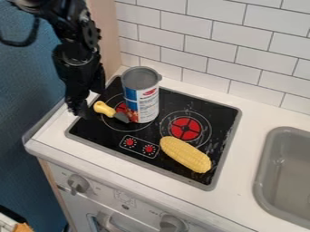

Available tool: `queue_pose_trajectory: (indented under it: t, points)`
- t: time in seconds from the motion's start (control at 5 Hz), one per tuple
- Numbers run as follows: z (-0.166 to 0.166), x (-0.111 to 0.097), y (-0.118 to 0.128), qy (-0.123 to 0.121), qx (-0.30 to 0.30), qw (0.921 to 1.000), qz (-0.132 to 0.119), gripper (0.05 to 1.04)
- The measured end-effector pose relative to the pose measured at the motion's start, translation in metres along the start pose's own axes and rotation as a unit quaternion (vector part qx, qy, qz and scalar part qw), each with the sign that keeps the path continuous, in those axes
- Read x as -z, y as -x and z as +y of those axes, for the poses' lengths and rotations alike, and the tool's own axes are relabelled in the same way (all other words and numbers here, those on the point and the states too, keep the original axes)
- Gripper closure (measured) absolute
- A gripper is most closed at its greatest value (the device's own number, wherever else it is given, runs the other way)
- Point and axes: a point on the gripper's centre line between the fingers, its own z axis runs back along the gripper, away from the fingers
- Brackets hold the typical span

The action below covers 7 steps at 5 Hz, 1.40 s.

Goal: Move a yellow object to edge of right burner

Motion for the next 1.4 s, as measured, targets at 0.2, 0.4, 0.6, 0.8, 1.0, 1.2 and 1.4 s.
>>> queue_pose_trajectory:
  t: [0.2, 0.4, 0.6, 0.8, 1.0, 1.2, 1.4]
  points:
    - [-0.010, 0.019, -0.004, -0.010, -0.005, 0.9999, 0.001, 0.085]
    - [-0.018, 0.036, -0.008, -0.019, -0.009, 0.9997, 0.009, 0.085]
    - [-0.026, 0.049, -0.007, -0.020, -0.011, 0.9992, 0.034, 0.085]
    - [-0.033, 0.065, -0.003, -0.028, -0.011, 0.9975, 0.065, 0.087]
    - [-0.041, 0.066, 0.000, -0.022, -0.012, 0.9970, 0.073, 0.106]
    - [-0.037, 0.067, 0.003, -0.022, -0.014, 0.9970, 0.072, 0.369]
    - [-0.036, 0.066, 0.004, -0.020, -0.011, 0.9972, 0.071, 0.639]
